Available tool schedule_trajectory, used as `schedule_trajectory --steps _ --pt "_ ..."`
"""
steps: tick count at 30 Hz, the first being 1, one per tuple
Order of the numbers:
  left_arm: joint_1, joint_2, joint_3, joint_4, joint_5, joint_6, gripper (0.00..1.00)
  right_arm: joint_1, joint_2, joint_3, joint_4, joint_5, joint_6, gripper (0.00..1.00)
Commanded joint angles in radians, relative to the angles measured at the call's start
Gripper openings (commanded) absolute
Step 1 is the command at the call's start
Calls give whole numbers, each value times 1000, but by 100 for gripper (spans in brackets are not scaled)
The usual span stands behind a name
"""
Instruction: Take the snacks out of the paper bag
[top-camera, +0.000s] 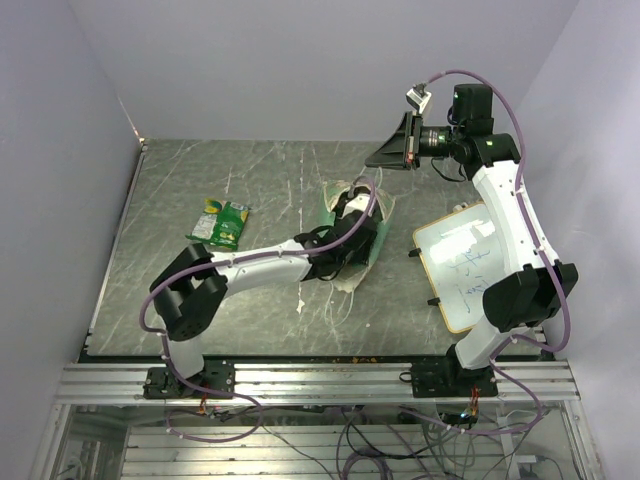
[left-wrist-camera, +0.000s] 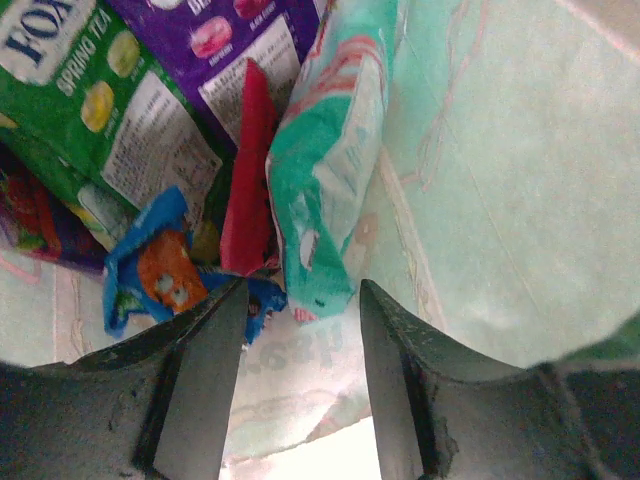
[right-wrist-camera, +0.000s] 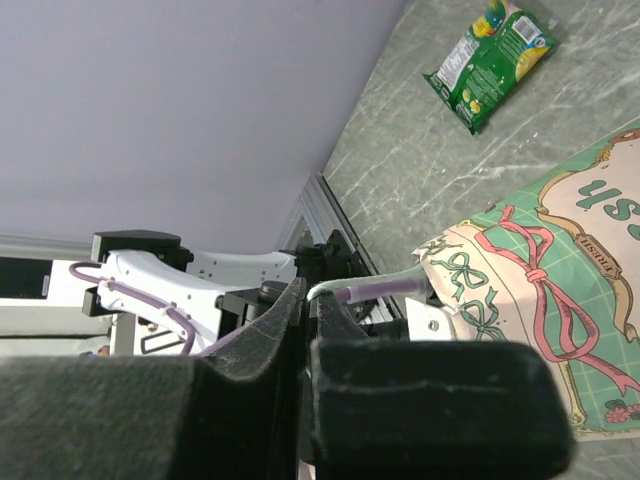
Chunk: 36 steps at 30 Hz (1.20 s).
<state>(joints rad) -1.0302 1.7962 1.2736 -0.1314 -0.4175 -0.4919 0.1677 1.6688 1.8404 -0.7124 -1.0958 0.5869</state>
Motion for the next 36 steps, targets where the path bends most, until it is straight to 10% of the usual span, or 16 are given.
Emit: schedule_trajectory --steps 1,14,24,36 --pt "24 39 68 42 27 20 59 2 2 28 8 -16 -6 0" --pt "40 113 141 48 93 7 57 1 -3 30 5 -14 -9 0" --pt "44 98 176 -9 100 16 10 2 -2 28 2 -7 -17 0" --pt "45 -185 102 -138 188 -22 7 1 4 42 -4 15 -36 0"
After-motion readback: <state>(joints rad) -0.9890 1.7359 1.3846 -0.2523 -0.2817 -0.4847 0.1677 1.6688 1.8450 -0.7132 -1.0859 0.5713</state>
